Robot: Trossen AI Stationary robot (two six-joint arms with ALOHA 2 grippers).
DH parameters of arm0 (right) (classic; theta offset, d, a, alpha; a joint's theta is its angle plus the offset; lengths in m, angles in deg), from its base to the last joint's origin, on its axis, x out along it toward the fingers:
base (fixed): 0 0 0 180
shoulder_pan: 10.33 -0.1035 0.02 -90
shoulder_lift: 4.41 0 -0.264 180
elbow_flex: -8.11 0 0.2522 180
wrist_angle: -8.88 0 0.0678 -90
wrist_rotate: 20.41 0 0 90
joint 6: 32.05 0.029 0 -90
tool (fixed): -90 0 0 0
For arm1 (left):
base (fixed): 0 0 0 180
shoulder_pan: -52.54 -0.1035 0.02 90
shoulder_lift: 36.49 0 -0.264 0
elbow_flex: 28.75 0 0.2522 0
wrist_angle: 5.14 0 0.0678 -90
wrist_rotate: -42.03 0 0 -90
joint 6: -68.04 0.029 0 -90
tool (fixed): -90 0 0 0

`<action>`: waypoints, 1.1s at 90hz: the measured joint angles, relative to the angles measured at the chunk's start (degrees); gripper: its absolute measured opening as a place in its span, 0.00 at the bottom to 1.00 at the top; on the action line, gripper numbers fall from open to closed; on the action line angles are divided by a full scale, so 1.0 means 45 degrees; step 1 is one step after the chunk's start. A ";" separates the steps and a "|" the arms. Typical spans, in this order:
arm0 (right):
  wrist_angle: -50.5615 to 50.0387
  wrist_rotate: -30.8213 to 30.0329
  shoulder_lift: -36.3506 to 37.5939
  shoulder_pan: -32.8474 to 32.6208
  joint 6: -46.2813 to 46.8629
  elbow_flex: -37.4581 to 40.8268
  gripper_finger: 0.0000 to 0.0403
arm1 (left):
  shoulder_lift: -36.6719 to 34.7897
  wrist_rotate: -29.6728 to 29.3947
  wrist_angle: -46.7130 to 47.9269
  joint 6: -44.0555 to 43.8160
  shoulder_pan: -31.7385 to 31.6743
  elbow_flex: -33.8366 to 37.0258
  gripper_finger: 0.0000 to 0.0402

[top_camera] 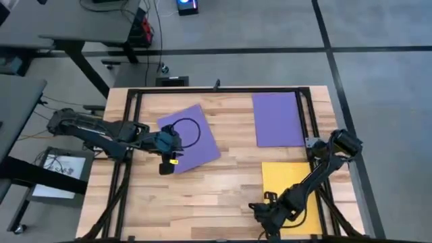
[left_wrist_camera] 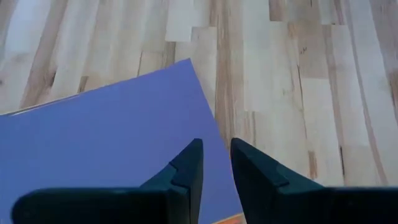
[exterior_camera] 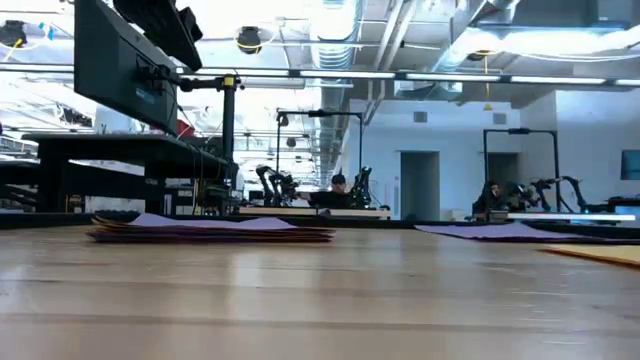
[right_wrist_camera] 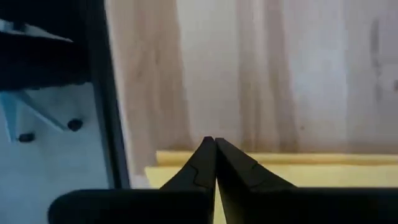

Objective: Organize paper
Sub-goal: Stack the yellow paper on the bottom right yellow paper

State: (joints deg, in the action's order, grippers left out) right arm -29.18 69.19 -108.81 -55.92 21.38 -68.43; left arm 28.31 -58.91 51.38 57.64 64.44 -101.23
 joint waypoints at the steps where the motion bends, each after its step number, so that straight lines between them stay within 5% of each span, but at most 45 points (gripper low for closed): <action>1: -0.0003 0.0000 0.0000 0.0041 -0.0044 0.0000 0.00 | 0.0000 0.0000 0.0002 -0.0003 0.0000 0.0000 0.16; 99: 0.0495 0.0804 -0.0925 0.0487 -0.1072 0.0317 0.00 | -0.0005 0.0000 0.0350 -0.0097 0.0000 0.0005 0.16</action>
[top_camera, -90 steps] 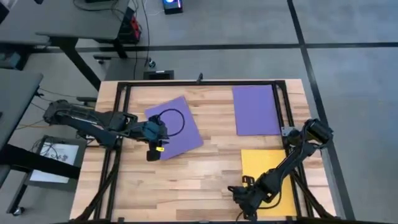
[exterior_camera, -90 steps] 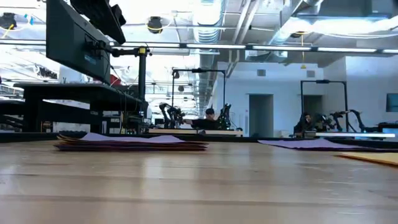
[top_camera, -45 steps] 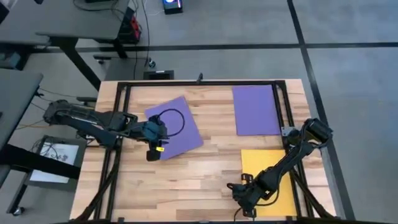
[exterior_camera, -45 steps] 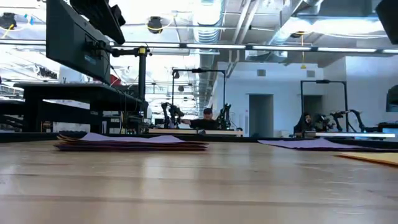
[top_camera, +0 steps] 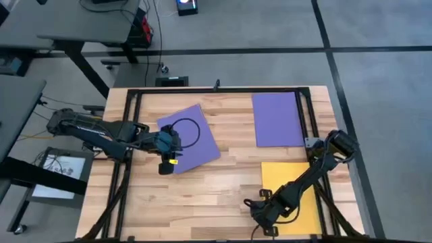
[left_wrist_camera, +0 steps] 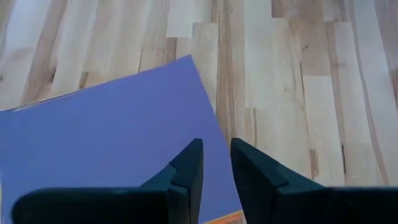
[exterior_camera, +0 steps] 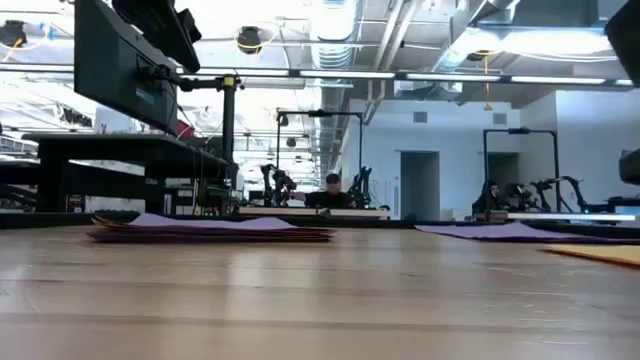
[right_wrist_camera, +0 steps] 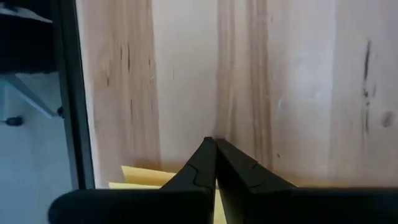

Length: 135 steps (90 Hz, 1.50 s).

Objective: Organize paper
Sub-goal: Stack the yellow paper on the bottom right yellow paper

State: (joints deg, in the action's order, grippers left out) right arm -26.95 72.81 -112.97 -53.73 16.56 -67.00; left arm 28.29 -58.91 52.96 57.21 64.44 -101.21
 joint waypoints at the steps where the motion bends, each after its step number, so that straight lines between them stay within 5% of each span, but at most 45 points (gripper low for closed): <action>1: -0.0027 -0.0012 -0.0003 -0.0009 0.0036 -0.0006 0.00 | 0.0000 -0.0003 0.0018 0.0000 0.0000 0.0000 0.16; 73: -0.0605 0.0656 0.0046 -0.0403 0.1522 0.0014 0.00 | 0.0000 -0.0004 0.0125 0.0165 0.0000 0.0000 0.16; 135: -0.1159 0.1775 -0.0056 0.0335 -0.0259 -0.0895 0.00 | 0.0000 0.0000 0.0380 0.0689 0.0000 0.0000 0.16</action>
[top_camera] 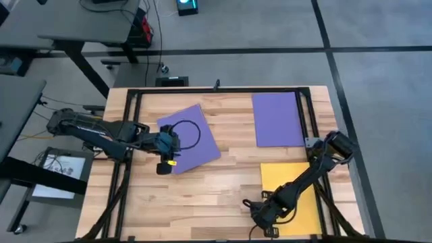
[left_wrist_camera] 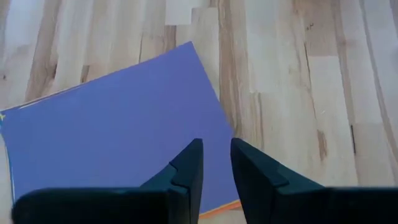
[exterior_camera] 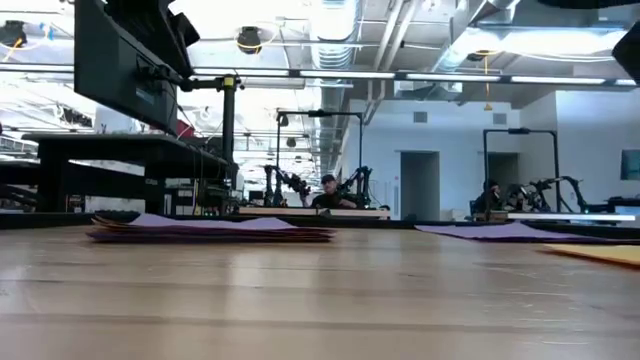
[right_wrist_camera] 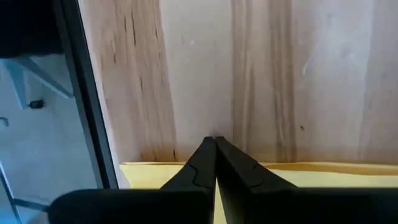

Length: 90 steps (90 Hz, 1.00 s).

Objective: Organize paper
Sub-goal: Stack the yellow paper on the bottom right yellow paper, then stack the purple paper on the top right purple papers

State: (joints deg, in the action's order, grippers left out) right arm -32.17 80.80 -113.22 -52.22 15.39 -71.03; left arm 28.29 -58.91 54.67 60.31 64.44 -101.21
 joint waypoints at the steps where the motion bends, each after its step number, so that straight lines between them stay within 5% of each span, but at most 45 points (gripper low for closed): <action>1: 0.0025 0.0000 -0.0013 0.0039 -0.0068 -0.0055 0.00 | 0.0000 0.0000 -0.0003 0.0000 0.0000 0.0000 0.16; 46: -0.1101 0.0132 0.0155 0.1959 -0.0522 -0.2304 0.00 | -0.0286 0.0194 0.0618 -0.0921 -0.0227 -0.0647 0.16; 66: -0.3613 -0.0097 0.0378 0.5447 0.0078 -0.2667 0.02 | -0.0393 0.0205 0.1268 -0.1029 -0.1310 -0.0846 0.16; 90: -0.1596 -0.0149 0.0408 1.0198 0.0108 -0.2522 0.27 | -0.0400 0.0397 -0.0111 -0.1640 -0.2787 0.1404 0.16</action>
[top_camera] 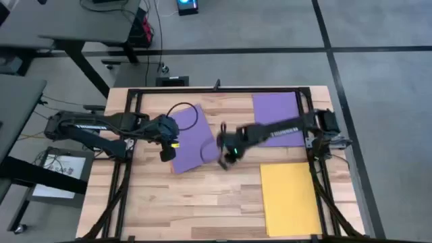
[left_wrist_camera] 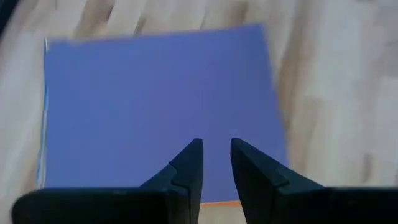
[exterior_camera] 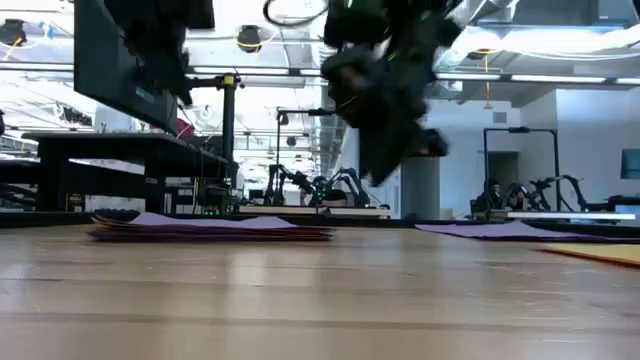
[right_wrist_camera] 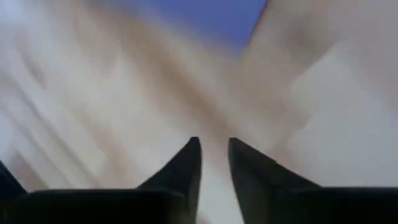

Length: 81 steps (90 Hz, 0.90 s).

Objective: Organize paper
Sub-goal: Stack the purple paper on the top right purple papers

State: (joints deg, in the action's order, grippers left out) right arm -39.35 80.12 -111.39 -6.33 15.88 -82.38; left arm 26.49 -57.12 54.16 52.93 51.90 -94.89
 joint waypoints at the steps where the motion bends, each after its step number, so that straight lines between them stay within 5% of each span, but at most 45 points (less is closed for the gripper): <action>1: 0.0214 0.0027 0.0000 0.0145 0.0027 0.0056 0.28 | -0.0003 0.0027 -0.0173 -0.0067 -0.0028 0.0156 0.16; 23: 0.2940 0.1014 -0.0044 0.1575 0.0917 0.1704 0.45 | 0.0007 0.0627 -0.5361 -0.2266 -0.0146 0.3723 0.16; 43: 0.4868 0.1084 -0.0044 0.1238 0.1571 0.2527 0.47 | 0.0007 0.0584 -0.8660 -0.3540 -0.0143 0.5942 0.16; 81: 0.6839 0.0694 -0.1189 0.0232 0.2948 0.2737 0.45 | 0.2218 0.1420 -1.0964 -0.4324 0.0023 0.6080 0.16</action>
State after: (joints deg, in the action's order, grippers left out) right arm -8.57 83.25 -116.74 -5.29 29.14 -70.06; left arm 36.46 -50.73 4.83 33.47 52.01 -67.53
